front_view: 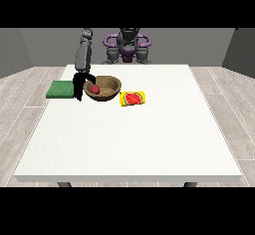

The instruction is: Pick the cup and pour the ball into the bowl, then pick the bowl and place it on the pad

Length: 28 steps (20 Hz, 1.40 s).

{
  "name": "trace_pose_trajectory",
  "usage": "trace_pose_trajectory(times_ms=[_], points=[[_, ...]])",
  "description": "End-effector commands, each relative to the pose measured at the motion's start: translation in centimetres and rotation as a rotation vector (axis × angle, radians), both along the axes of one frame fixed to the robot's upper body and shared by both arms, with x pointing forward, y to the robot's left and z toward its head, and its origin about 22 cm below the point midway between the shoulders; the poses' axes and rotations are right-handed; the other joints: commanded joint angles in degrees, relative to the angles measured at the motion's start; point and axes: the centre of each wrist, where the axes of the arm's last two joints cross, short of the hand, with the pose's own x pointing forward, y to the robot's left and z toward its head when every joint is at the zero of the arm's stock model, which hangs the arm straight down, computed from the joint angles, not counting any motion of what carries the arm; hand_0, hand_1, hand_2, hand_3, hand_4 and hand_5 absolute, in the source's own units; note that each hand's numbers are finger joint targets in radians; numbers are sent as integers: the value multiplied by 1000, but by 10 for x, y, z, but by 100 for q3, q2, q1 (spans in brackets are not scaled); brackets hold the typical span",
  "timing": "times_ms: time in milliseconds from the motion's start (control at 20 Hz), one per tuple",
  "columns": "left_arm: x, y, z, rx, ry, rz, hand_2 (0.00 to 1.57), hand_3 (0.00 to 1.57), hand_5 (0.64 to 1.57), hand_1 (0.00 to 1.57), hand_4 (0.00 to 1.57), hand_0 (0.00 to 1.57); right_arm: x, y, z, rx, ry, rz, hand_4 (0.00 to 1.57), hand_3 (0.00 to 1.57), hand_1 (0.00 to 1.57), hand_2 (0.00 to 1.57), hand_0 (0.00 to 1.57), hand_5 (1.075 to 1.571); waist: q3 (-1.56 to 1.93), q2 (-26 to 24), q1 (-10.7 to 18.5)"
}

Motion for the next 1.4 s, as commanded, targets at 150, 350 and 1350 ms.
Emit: trace_pose_trajectory(times_ms=[150, 350, 1350], points=[[-6, 5, -3, 3, -1, -13, 0, 0, 1545, 0, 1024, 0, 22, 45, 2, 15, 37, 17, 472, 0, 0, 0, 0, 1547, 76, 40, 106], [-17, 33, 27, 0, -58, 8, 0, 0, 1535, 0, 1018, 0, -8, 10, -21, 16, 211, -150, 608, 0, 878, 580, 878, 1514, 74, 420, 135], [-20, 74, -33, -75, 90, 61, 0, 0, 1540, 0, 1200, 0, 4, -102, 83, -367, 477, -236, 1046, 969, 1571, 1571, 1571, 1557, 63, -446, -195]])
